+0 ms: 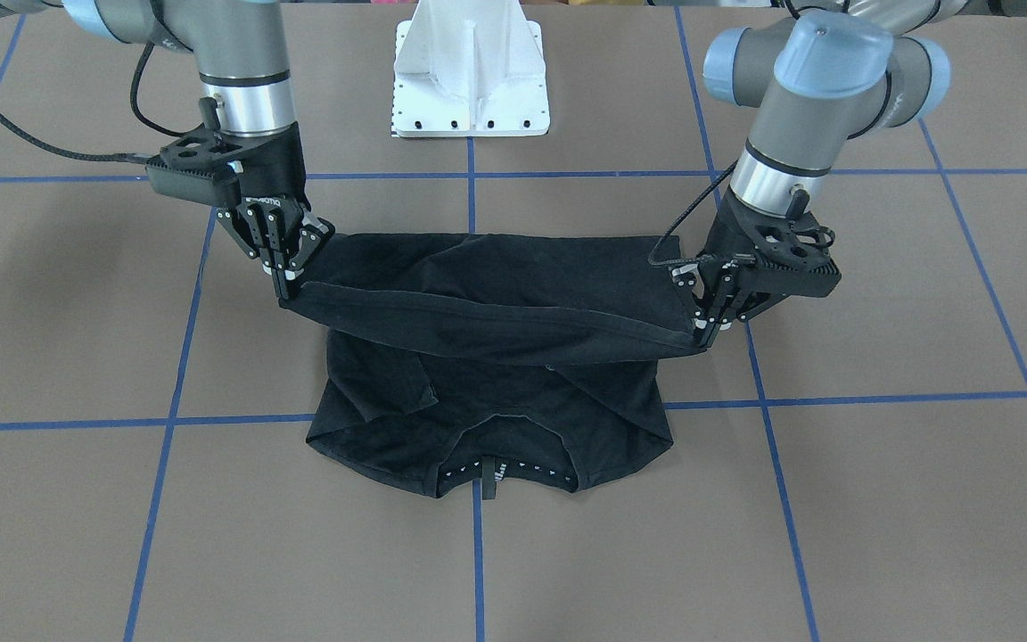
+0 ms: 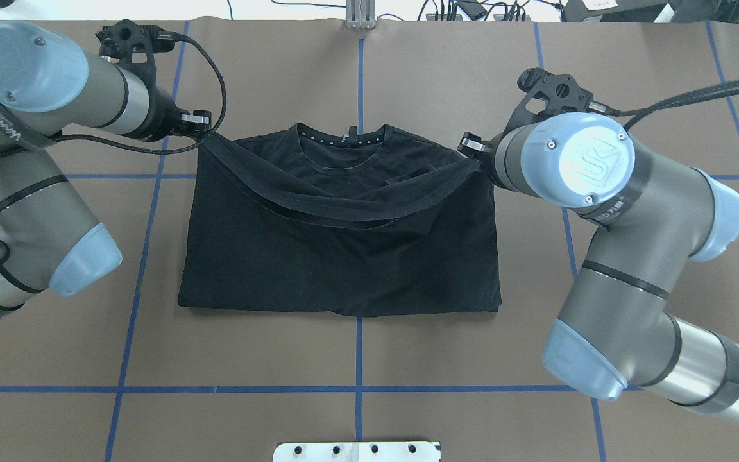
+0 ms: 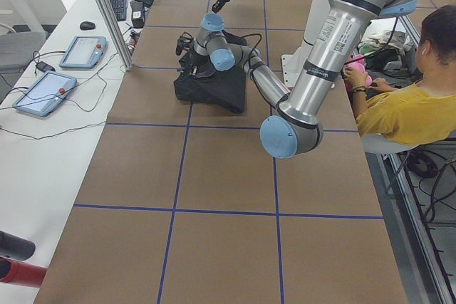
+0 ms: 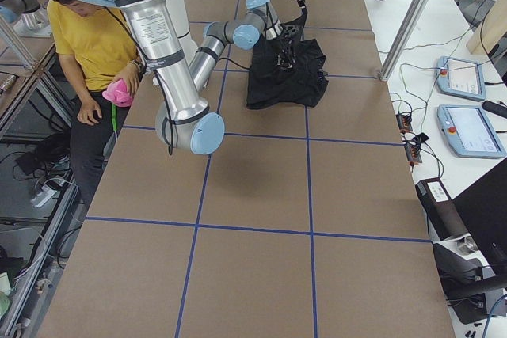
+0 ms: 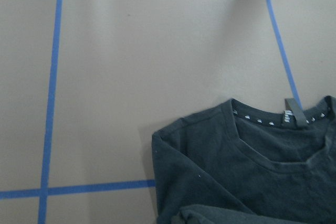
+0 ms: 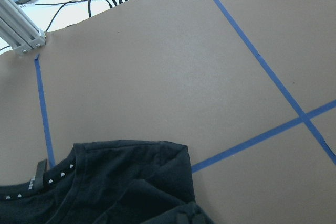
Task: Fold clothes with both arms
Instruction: 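Lay the hem near the collar with both grippers, folding the shirt in half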
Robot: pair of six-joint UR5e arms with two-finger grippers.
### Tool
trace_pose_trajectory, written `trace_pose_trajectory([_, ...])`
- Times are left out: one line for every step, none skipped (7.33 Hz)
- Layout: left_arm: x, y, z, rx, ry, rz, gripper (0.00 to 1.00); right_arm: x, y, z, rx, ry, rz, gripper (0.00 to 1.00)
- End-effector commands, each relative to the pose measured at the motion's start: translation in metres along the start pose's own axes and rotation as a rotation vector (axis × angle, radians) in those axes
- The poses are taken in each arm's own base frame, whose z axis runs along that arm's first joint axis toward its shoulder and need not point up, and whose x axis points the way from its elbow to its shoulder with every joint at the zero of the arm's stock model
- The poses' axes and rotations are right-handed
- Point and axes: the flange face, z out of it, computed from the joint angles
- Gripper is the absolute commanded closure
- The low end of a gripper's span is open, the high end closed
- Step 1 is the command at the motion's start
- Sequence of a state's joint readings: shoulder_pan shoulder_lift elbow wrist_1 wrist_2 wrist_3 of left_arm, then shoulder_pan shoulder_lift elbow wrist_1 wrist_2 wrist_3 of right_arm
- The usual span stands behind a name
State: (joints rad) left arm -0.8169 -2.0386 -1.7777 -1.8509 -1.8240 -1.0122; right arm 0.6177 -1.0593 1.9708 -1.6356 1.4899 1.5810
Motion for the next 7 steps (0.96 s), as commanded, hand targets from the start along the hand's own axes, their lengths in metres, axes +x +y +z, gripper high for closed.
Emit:
trace_pose_trajectory([0.001,-0.026,0.022,0.031,-0.012,-0.003,1.00,-0.016,-0.039,0.020,0.011,0.036,0.017,1.00])
trace_pose_trajectory([0.000,-0.029,0.022,0.033,-0.015,0.029,1.00,-0.013,-0.050,0.022,0.013,0.045,0.017,1.00])
trace_pose_trajectory([-0.009,-0.037,0.022,0.043,-0.026,0.038,1.00,-0.015,-0.057,0.028,0.018,0.057,0.014,1.00])
trace_pose_trajectory([-0.017,-0.040,0.039,0.029,-0.048,0.030,1.00,-0.020,-0.058,0.043,0.018,0.077,0.014,1.00])
trace_pose_trajectory([-0.028,-0.042,0.068,0.027,-0.053,0.031,1.00,-0.022,-0.058,0.074,0.022,0.075,0.014,1.00])
trace_pose_trajectory([-0.033,-0.048,0.092,0.049,-0.062,0.048,1.00,-0.019,-0.061,0.103,0.026,0.060,0.012,1.00])
trace_pose_trajectory([-0.035,-0.051,0.111,0.033,-0.087,0.047,1.00,-0.016,-0.063,0.117,0.028,0.053,-0.013,1.00])
